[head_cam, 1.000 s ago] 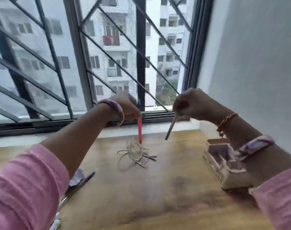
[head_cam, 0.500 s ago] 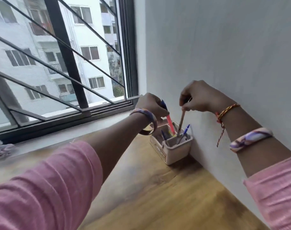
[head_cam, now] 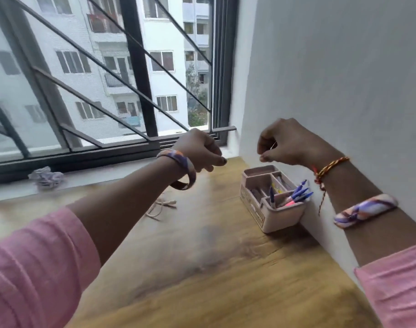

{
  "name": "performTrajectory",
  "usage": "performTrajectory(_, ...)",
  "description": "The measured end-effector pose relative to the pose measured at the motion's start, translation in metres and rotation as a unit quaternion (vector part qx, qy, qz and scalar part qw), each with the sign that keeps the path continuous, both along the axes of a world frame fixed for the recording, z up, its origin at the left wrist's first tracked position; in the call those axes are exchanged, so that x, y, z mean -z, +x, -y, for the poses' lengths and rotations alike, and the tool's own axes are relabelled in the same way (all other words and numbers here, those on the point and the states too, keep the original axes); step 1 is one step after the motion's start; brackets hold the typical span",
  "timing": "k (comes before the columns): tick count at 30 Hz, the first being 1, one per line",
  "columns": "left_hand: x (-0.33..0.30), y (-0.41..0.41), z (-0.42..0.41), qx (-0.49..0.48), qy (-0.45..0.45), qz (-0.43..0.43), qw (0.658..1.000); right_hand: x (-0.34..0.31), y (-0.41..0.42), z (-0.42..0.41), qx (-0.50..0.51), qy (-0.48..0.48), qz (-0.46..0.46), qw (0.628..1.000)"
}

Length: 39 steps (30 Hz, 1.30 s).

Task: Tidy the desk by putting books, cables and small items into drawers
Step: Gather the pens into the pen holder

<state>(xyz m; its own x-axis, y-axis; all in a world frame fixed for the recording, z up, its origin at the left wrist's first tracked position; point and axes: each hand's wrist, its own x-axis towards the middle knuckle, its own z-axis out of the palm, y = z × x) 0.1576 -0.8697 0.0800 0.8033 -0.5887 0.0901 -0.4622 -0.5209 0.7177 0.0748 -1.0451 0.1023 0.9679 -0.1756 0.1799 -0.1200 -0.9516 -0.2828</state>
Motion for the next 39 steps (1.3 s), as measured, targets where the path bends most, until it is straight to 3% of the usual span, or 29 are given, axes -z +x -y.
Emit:
performTrajectory(6, 0.014, 0.025, -0.128, -0.157, 0.008, -0.026, 0.987, 0.026, 0.05, -0.079, -0.142, 0.014, -0.046, 0.989)
performTrajectory(13, 0.04, 0.021, -0.275, -0.357, 0.034, -0.022, 0.933, 0.06, 0.102, -0.189, -0.326, -0.006, -0.084, 0.942)
performTrajectory(19, 0.074, 0.0, -0.332, -0.354, 0.199, -0.121, 0.906, 0.12, 0.122, -0.275, -0.439, -0.026, -0.122, 0.89)
performTrajectory(22, 0.088, -0.014, -0.342, -0.348, 0.257, -0.135, 0.892, 0.153, 0.125, -0.3, -0.444, -0.04, -0.133, 0.885)
performTrajectory(28, 0.096, -0.041, -0.365, -0.416, 0.207, -0.087, 0.881, 0.172, 0.121, -0.297, -0.446, -0.076, -0.089, 0.887)
performTrajectory(31, 0.102, -0.059, -0.376, -0.472, 0.133, -0.06, 0.869, 0.171, 0.119, -0.284, -0.456, -0.077, -0.096, 0.882)
performTrajectory(34, 0.106, -0.081, -0.383, -0.534, 0.062, -0.021, 0.843, 0.162, 0.114, -0.278, -0.448, -0.018, -0.081, 0.89)
performTrajectory(39, 0.095, -0.116, -0.404, -0.552, -0.053, -0.032, 0.832, 0.133, 0.099, -0.29, -0.401, 0.104, 0.061, 0.908)
